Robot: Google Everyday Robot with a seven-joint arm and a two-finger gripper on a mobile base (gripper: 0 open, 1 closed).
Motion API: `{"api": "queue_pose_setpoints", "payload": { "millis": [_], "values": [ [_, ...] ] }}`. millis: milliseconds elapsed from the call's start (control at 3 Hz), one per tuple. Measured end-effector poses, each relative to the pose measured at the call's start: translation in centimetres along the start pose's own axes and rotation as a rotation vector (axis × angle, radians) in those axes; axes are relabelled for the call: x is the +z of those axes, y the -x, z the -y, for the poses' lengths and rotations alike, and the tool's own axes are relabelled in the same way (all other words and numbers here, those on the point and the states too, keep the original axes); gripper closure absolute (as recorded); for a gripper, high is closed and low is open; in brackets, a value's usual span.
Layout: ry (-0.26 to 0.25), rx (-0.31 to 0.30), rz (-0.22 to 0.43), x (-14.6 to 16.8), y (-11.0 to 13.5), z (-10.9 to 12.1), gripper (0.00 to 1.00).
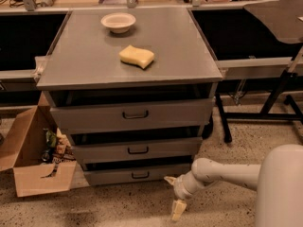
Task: Open bottom drawer
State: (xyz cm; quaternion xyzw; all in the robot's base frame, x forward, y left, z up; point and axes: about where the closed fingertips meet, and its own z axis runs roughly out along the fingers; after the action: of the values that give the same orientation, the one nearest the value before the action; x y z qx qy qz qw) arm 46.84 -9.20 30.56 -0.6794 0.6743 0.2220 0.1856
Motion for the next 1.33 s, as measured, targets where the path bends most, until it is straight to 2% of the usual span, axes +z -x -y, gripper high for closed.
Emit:
{"api": "queue_pose_setpoints", "payload": {
  "millis": [333,667,1000,1333],
  "values": [
    [-0.004,0.01,-0.011,3.7,-2.9,1.5,0.0],
    [-0.004,0.01,-0.011,3.7,-2.9,1.5,0.0],
    [-0.014,-0.003,-0.053,4.4,-3.3,2.0,0.0],
    [-0.077,-0.074,-0.138,5.2,-4.6,5.3,0.0]
  ]
}}
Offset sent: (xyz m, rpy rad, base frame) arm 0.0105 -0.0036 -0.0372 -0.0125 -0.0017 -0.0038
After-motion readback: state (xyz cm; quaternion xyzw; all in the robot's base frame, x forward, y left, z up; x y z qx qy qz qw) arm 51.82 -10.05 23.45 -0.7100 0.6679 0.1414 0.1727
